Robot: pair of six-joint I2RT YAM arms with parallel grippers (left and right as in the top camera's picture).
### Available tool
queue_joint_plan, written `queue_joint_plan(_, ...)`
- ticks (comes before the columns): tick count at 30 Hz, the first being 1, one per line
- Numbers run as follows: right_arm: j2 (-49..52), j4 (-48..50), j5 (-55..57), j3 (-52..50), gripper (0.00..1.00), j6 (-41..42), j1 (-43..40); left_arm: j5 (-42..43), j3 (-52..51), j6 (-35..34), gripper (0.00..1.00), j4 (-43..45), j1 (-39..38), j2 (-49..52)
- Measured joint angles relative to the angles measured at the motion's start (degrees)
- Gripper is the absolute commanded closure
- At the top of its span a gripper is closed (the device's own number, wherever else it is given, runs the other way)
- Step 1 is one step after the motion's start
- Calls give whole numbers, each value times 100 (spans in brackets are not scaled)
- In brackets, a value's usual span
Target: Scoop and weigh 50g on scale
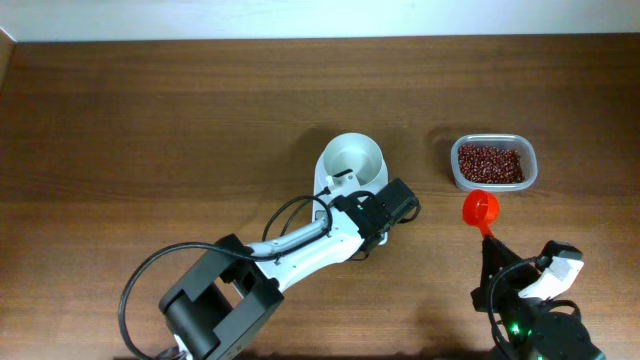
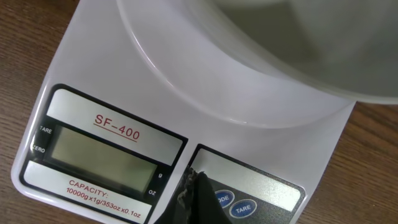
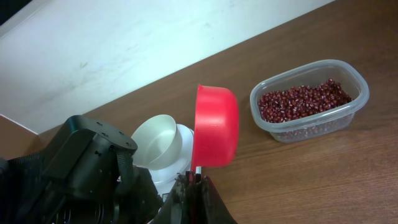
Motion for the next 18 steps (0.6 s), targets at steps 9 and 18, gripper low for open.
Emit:
queue_joint_plan(9,0,0,0,0,96,-2,0,205,0,17,100,7,0,61)
queue_joint_plan(18,0,0,0,0,96,0,0,262,0,17,100,20,0,61)
